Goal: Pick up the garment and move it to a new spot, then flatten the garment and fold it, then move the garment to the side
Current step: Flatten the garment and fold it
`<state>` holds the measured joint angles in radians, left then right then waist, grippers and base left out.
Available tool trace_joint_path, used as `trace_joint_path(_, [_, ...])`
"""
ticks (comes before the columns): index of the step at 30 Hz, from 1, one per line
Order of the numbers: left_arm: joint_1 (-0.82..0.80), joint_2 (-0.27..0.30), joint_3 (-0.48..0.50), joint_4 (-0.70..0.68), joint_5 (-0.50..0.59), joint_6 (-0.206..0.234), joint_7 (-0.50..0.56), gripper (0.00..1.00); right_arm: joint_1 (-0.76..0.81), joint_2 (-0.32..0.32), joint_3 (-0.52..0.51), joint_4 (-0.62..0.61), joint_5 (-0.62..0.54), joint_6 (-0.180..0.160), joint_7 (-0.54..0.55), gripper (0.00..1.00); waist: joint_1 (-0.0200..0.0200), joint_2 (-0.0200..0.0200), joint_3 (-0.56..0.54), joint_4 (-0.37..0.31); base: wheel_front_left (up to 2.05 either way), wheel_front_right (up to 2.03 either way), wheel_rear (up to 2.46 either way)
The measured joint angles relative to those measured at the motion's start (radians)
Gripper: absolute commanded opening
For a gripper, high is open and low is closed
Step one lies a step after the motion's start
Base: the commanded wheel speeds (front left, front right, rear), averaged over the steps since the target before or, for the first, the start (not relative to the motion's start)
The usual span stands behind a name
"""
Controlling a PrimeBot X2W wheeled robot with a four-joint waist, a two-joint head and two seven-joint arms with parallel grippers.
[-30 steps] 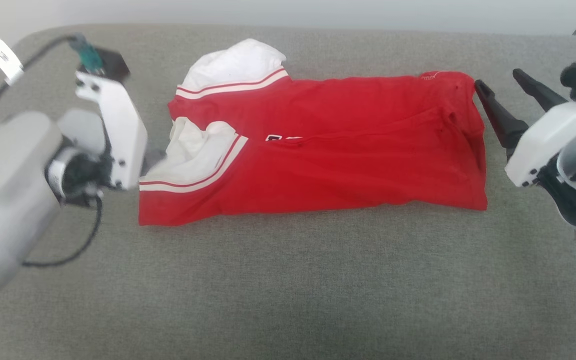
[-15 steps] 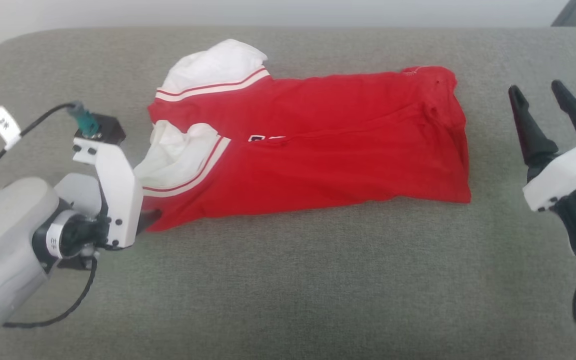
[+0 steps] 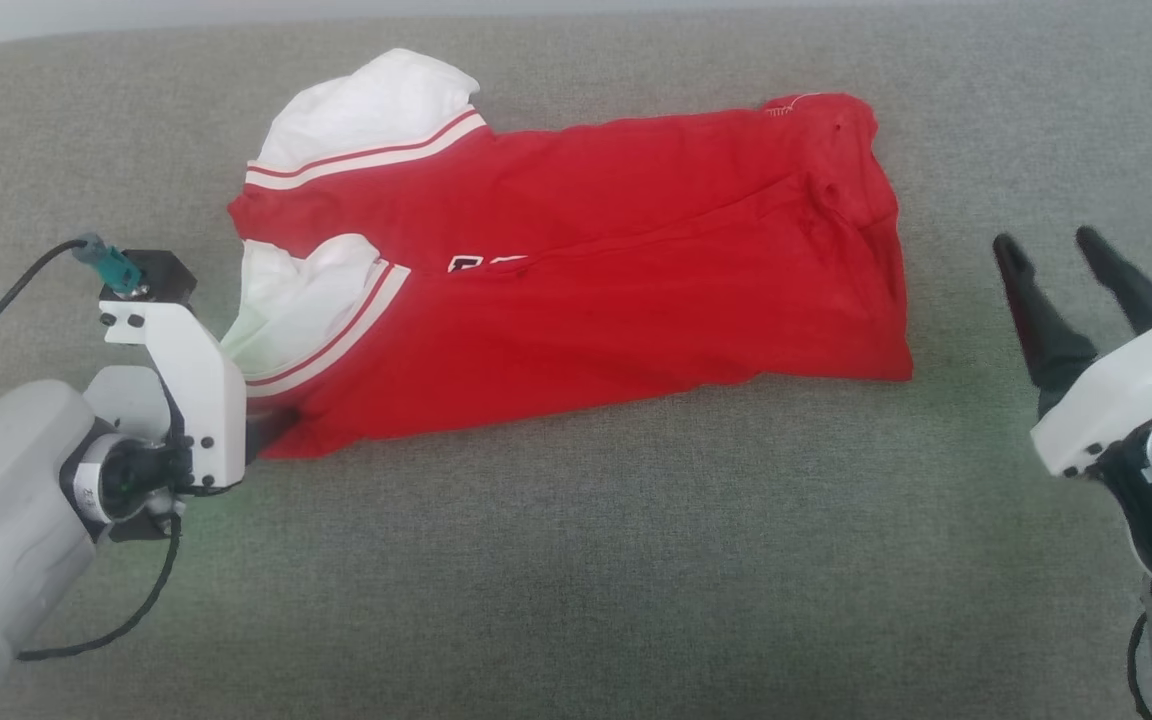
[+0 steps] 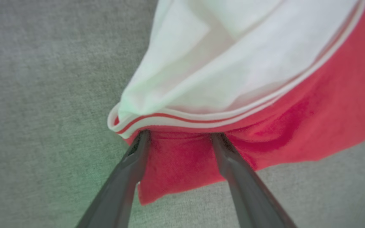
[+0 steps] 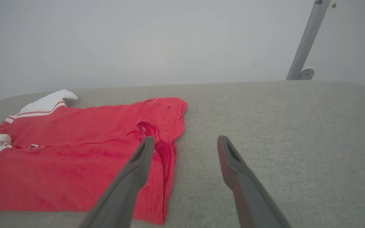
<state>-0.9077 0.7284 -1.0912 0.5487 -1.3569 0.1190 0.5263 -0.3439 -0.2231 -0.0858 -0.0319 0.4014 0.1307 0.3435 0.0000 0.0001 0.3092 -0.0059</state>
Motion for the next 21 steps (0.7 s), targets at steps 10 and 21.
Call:
trace_joint_path(10, [-0.04,-0.066,0.001,0.135,0.001,-0.085,-0.017,0.0,0.002,-0.038,0.052,0.043,0.063,0.0,0.26,1.0,0.0,0.0,0.037,0.019,0.0,0.0,0.0])
trace_joint_path(21, [-0.08,-0.13,0.004,0.203,0.006,-0.157,-0.045,0.0,-0.15,-0.071,0.119,0.205,0.062,0.0,0.521,1.0,-0.0001,0.0001,0.089,0.072,0.0,0.0,0.0])
